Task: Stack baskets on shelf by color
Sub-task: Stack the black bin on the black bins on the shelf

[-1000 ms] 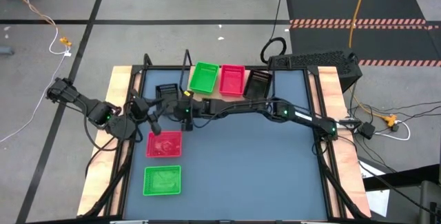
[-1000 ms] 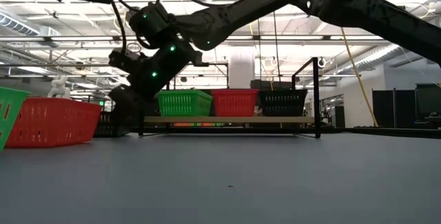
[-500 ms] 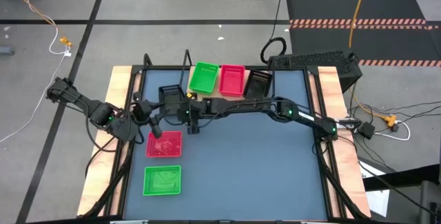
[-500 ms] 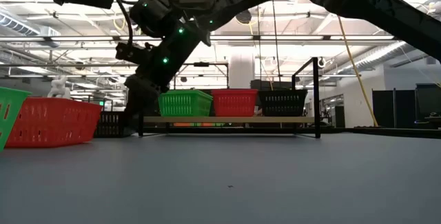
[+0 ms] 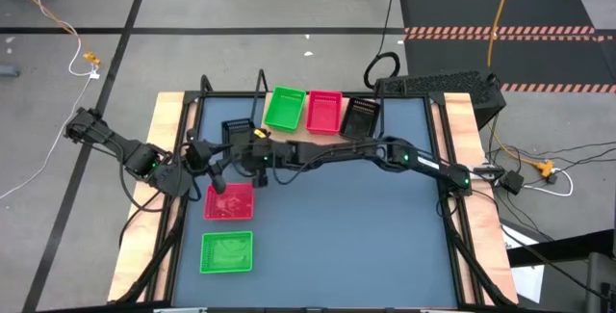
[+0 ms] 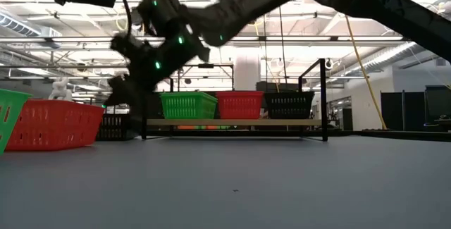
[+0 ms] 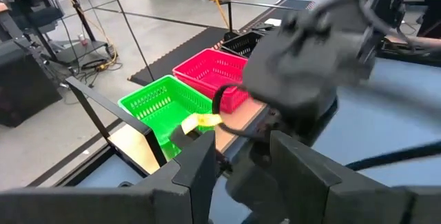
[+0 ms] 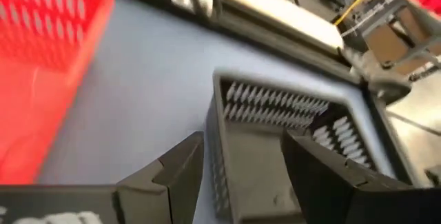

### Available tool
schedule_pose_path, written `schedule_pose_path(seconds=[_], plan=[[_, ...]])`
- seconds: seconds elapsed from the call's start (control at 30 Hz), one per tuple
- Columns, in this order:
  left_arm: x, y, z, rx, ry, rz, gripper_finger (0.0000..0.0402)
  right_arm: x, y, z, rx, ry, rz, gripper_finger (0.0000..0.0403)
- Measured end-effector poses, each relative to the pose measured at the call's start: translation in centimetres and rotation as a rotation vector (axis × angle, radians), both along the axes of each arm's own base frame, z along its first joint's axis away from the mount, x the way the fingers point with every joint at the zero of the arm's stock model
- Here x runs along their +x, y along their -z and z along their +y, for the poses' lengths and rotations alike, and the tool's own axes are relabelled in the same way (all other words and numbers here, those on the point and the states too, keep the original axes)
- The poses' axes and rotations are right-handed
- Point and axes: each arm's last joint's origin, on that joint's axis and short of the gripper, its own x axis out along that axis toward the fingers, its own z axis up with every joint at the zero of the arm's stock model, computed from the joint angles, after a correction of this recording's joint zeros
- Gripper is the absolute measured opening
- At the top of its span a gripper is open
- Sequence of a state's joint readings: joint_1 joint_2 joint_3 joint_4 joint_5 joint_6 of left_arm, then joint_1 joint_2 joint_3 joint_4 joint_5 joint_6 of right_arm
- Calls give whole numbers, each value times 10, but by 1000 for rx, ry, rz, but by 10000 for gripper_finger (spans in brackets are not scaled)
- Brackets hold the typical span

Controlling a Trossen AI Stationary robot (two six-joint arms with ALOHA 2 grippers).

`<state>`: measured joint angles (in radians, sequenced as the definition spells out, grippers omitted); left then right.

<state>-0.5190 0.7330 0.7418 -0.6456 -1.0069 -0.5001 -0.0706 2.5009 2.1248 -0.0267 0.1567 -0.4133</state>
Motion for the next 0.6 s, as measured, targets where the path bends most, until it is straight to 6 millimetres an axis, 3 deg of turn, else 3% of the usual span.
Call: schedule_pose_path(seconds=[0.3, 0.43, 0.6], plan=[[0, 0, 0, 4, 0, 2, 143, -20, 58, -9, -6, 51, 63, 190], [0, 0, 0, 8, -6, 0, 143, -23, 64, -9, -14, 66, 58, 167], [0, 0, 0, 12, -9, 0, 143, -23, 63, -9, -28, 55, 63, 96]])
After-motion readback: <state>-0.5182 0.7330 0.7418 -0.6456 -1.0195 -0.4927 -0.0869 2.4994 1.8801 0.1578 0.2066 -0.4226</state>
